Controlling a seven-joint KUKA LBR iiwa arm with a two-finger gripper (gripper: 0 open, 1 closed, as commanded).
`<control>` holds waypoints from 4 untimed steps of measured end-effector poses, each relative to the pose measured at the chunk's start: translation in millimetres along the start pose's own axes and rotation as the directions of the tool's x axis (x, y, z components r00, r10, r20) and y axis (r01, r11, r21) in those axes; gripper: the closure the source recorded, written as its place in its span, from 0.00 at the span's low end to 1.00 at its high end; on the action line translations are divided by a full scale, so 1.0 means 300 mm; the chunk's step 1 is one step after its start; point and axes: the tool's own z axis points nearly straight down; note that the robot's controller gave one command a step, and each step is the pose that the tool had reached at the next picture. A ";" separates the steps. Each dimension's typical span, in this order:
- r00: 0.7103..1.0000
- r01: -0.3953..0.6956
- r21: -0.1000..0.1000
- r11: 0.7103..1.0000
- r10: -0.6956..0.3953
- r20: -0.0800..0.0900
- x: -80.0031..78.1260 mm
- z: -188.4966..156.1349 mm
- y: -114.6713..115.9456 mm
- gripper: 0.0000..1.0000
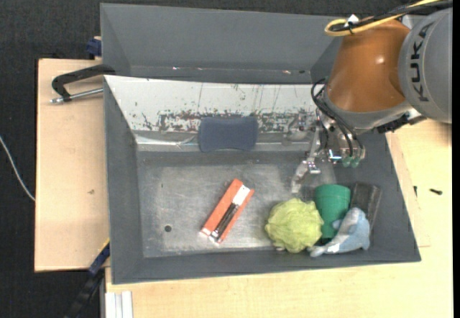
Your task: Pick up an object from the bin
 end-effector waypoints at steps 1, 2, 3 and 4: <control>1.000 0.000 0.000 1.000 0.000 0.003 -0.001 -0.007 0.000 0.00; 1.000 0.028 0.001 1.000 -0.028 0.008 0.008 0.003 0.018 0.00; 0.998 -0.056 0.000 0.998 0.056 0.017 0.093 0.189 -0.043 0.00; 0.997 -0.071 0.000 0.997 0.071 0.025 0.140 0.295 -0.037 0.00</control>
Offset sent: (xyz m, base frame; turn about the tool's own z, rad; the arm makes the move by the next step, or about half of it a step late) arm -0.0122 0.0177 -0.0137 -0.0883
